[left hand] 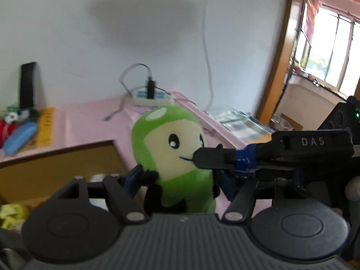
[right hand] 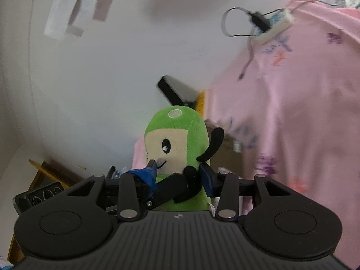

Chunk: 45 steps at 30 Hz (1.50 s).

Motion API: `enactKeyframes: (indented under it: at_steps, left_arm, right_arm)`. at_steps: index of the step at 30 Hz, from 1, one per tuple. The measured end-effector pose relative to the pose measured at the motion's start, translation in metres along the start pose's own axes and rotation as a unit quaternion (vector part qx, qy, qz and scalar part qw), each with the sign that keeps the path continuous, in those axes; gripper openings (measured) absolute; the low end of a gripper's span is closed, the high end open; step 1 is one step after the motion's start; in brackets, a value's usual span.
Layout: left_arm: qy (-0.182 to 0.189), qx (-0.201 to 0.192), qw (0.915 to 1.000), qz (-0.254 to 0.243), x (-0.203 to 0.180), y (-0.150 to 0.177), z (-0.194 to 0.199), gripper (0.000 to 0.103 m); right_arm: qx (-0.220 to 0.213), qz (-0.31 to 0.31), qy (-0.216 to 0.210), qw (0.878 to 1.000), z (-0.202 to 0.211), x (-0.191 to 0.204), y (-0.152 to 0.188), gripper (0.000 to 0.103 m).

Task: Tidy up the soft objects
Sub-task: 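Carry the green plush into the box and open the right gripper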

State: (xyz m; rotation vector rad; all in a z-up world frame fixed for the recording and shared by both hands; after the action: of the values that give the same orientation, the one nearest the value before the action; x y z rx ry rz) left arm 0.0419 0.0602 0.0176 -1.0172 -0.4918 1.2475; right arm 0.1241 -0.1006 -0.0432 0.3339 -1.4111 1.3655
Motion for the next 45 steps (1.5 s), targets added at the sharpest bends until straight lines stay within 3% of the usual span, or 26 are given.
enactKeyframes:
  at_steps: [6,12,16,26,30,38,40,41,45]
  left_arm:
    - [-0.023,-0.004,0.9989,0.042,0.056,0.005,0.023,0.067]
    - [-0.027,0.025,0.9948,0.095,0.1,0.025,0.02,0.069]
    - [-0.017,0.054,0.9893,0.134,0.121,0.04,0.008,0.087]
    - [-0.023,0.069,0.9907,0.115,0.121,0.05,0.012,0.093]
    - [-0.062,0.075,0.9903,0.099,0.124,0.047,0.017,0.093]
    - [-0.144,0.098,0.9801,0.096,0.138,0.034,0.024,0.093]
    - [-0.171,0.099,0.9766,0.085,0.138,0.032,0.028,0.093]
    - [-0.186,0.1,0.9742,0.079,0.138,0.03,0.03,0.101]
    - [-0.224,0.104,0.9667,0.067,0.137,0.027,0.039,0.102]
  right_arm:
    - [0.015,0.03,-0.011,0.999,-0.048,0.034,0.014,0.028]
    - [0.04,0.044,0.018,0.998,-0.087,0.043,0.034,0.028]
    - [0.046,0.057,0.061,0.995,-0.104,0.04,0.043,0.028]
    - [0.045,0.095,0.111,0.988,-0.11,0.043,0.057,0.027]
    - [0.043,0.09,0.122,0.988,-0.106,0.042,0.058,0.026]
    - [0.033,0.109,0.158,0.981,-0.096,0.048,0.055,0.027]
    - [0.031,0.121,0.169,0.978,-0.095,0.052,0.055,0.027]
    - [0.029,0.129,0.174,0.976,-0.094,0.054,0.055,0.027]
    - [0.025,0.173,0.212,0.962,-0.092,0.066,0.057,0.027]
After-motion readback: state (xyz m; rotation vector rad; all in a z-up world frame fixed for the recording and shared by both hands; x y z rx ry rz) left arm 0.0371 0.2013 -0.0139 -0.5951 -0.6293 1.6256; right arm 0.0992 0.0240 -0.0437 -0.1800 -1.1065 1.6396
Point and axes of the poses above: each gripper's, at about its wrist camera, not at the fingertips, and z roughly against the way its jaws point, x to its left, y to its underside, the point moved 5 cm from there along -z, roughly the way its jaws point, and after that the axes turned 4 degrees about z, right-handed, at the moved point
